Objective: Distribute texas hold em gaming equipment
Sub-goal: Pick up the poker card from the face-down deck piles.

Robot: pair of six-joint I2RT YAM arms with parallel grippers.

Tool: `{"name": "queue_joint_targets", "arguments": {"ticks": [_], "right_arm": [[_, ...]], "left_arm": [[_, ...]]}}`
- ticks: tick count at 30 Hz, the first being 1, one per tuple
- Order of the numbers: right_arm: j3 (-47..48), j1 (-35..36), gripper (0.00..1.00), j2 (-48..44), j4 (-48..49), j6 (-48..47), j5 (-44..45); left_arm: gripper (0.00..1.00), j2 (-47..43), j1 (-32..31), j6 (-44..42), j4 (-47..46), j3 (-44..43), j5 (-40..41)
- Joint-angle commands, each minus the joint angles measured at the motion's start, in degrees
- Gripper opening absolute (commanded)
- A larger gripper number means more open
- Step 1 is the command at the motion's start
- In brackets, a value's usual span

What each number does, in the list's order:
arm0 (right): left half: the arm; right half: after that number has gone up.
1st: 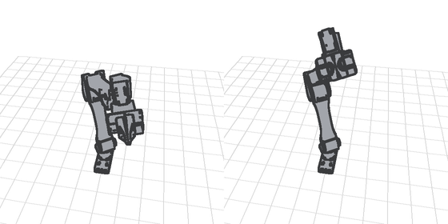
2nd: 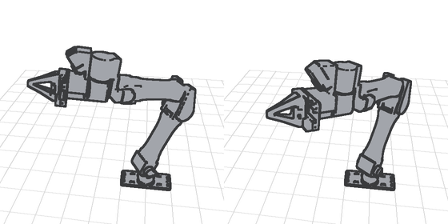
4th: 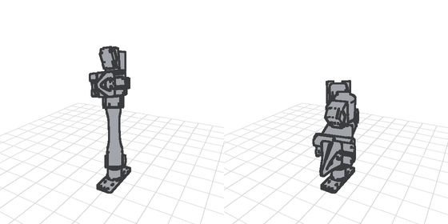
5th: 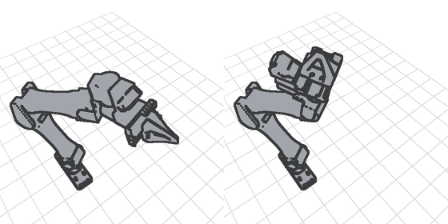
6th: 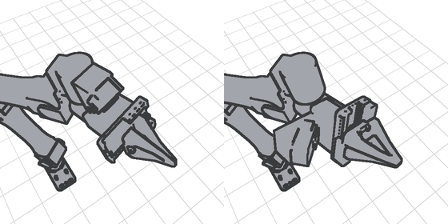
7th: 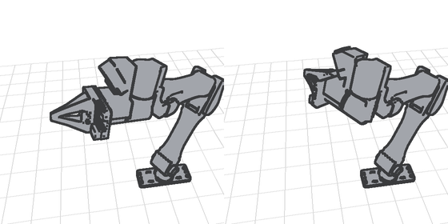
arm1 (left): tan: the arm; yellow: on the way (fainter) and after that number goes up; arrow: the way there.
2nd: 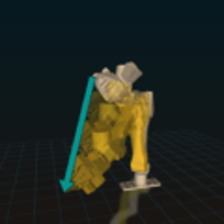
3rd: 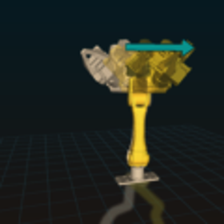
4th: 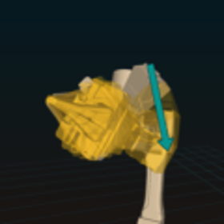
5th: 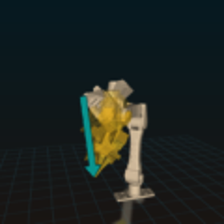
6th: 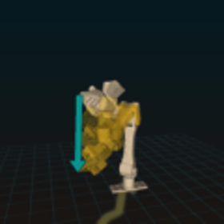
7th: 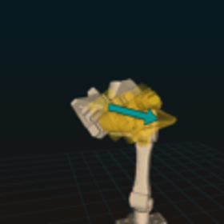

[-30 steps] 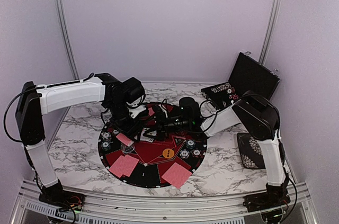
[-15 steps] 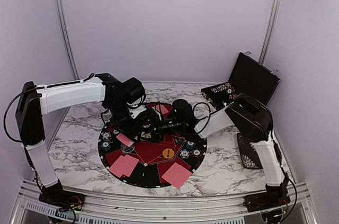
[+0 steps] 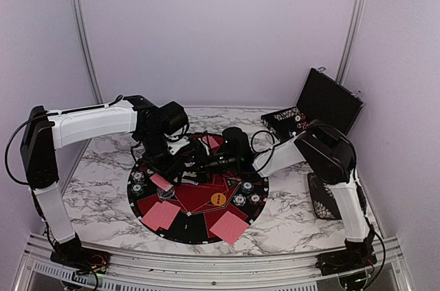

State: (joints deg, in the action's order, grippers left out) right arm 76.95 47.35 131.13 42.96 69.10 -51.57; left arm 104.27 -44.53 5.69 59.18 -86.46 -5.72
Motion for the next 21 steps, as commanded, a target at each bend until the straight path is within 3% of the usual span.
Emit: {"name": "queue_joint_targets", "arguments": {"ticks": [1,21], "right_arm": [[-0.4,-1.1,0.52,-1.6,-5.5,-3.0,2.1],[-4.0,-1.9,0.55,-7.9,0.2,-0.5,1.1]], "left_arm": [[0.45,-0.4,-0.1,-0.8,0.9,-1.5,0.0],[0.45,-0.3,0.1,-0.8,1.0,-1.0,0.3]]}}
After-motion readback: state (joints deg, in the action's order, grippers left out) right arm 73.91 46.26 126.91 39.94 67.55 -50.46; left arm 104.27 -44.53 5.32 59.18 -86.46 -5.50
